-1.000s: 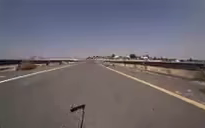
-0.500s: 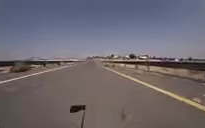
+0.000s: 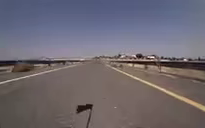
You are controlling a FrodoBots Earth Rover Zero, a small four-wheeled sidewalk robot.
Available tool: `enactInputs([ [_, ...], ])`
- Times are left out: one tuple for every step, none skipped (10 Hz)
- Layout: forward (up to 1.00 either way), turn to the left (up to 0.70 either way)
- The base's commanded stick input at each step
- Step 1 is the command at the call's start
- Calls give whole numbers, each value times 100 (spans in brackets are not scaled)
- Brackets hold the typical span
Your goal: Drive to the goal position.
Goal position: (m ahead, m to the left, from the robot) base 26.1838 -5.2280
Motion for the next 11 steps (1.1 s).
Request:
enactInputs([
  [100, -1],
  [100, -1],
  [100, -1],
  [100, -1],
  [100, -1],
  [100, -1],
  [100, -1],
  [100, -1],
  [100, -1],
  [100, 39],
  [100, 29],
])
